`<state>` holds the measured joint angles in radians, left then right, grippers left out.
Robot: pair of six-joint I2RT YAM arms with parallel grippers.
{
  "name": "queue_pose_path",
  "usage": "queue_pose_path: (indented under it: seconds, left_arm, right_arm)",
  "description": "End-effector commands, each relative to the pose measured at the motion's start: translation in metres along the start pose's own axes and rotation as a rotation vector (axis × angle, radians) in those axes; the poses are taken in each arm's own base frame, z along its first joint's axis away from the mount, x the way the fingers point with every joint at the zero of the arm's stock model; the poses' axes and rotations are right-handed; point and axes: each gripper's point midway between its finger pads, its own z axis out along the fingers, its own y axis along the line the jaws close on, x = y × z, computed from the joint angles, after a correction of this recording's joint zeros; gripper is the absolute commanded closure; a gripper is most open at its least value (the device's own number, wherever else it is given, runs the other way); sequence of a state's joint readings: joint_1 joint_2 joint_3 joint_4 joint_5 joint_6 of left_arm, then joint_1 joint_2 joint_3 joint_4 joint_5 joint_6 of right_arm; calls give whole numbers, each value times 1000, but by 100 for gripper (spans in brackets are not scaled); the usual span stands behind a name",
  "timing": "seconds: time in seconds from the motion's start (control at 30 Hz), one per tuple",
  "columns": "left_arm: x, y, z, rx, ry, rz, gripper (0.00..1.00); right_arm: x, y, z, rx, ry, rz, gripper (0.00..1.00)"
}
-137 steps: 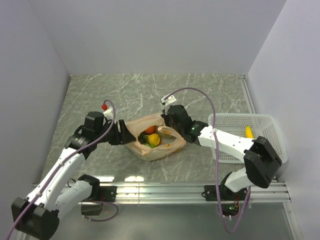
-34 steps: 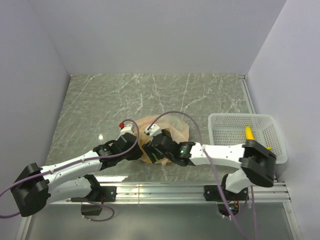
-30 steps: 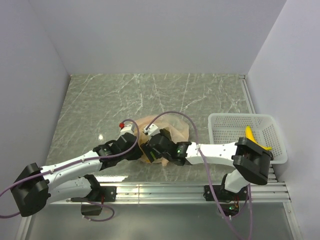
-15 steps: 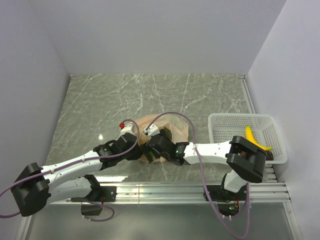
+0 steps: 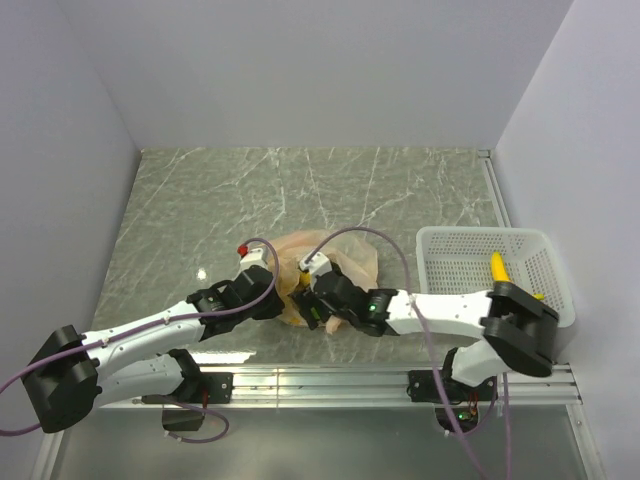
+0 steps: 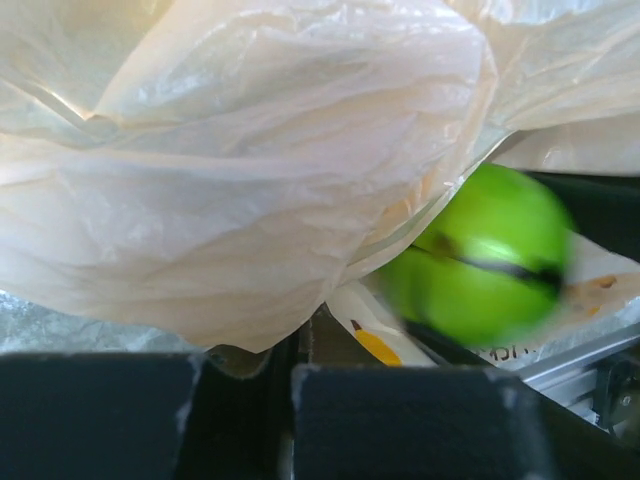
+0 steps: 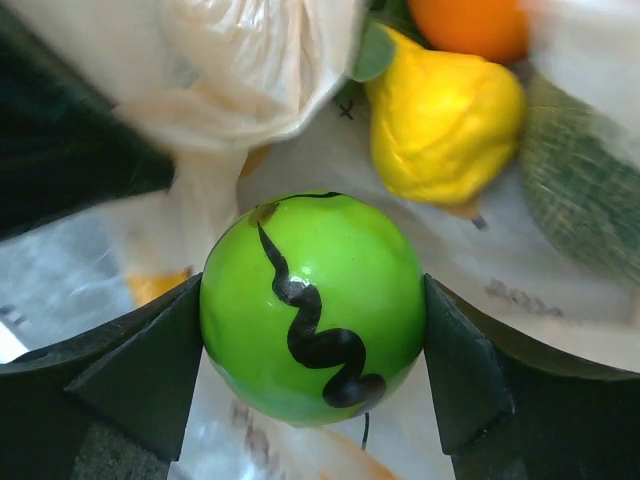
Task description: Untie the knot of the plastic bag and take out the fruit
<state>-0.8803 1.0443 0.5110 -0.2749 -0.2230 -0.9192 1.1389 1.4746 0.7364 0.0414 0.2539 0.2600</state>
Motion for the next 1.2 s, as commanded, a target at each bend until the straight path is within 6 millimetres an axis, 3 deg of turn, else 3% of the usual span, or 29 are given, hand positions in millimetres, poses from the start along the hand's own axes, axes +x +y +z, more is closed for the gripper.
queue_pose_path:
  seconds: [0.0, 0.27, 0.43, 0.5, 0.53, 0.6, 0.63, 0.67, 0.7, 0.8, 0.83, 1.03, 1.07, 1.1, 1.13, 1.17]
  left_arm:
    - [-16, -6, -4, 8, -60, 3, 97]
    - [-20, -6, -4, 1, -68, 5, 99]
    - [-18, -9, -3, 16, -64, -11, 99]
    - [-19, -13, -3, 35, -63, -19, 99]
    - [-19, -15, -4, 43, -64, -23, 99]
    - [-18, -21, -5, 78, -60, -28, 100]
    - [-19, -23, -6, 90, -64, -29, 99]
    - [-18, -22, -6, 93, -60, -28, 99]
    - [-18, -24, -7, 105, -62, -27, 100]
    - [-20, -25, -10, 122, -76, -25, 99]
    - [-22, -26, -12, 132, -85, -23, 99]
    - [-26, -30, -14, 141, -94, 1, 99]
    - [-29, -32, -15, 145, -96, 2, 100]
    - [-29, -34, -14, 144, -90, 8, 99]
    - [-29, -34, -14, 144, -90, 8, 99]
    - [-29, -34, -14, 143, -89, 7, 99]
  right_arm:
    - [-33, 0, -31, -35, -125, 20, 97]
    - [-101, 16, -106, -229, -456, 65, 100]
    - [-150, 12, -150, -261, -645, 99, 99]
    - [-170, 4, -160, -226, -683, 104, 99]
    - [-171, -3, -160, -183, -672, 105, 98]
    - [-183, -42, -166, 16, -697, 166, 98]
    - [-174, -60, -162, 110, -656, 183, 98]
    - [-171, -93, -168, 273, -656, 254, 98]
    - [-151, -128, -166, 406, -586, 284, 99]
    - [-114, -185, -173, 572, -515, 471, 99]
    - [-91, -214, -180, 680, -479, 519, 98]
    - [-2, -288, -227, 1009, -433, 756, 90]
    - [14, -296, -230, 1042, -419, 780, 86]
    - [38, -312, -234, 1085, -404, 862, 58]
    - [39, -312, -234, 1086, -404, 863, 58]
    - [42, -316, -235, 1091, -411, 887, 44]
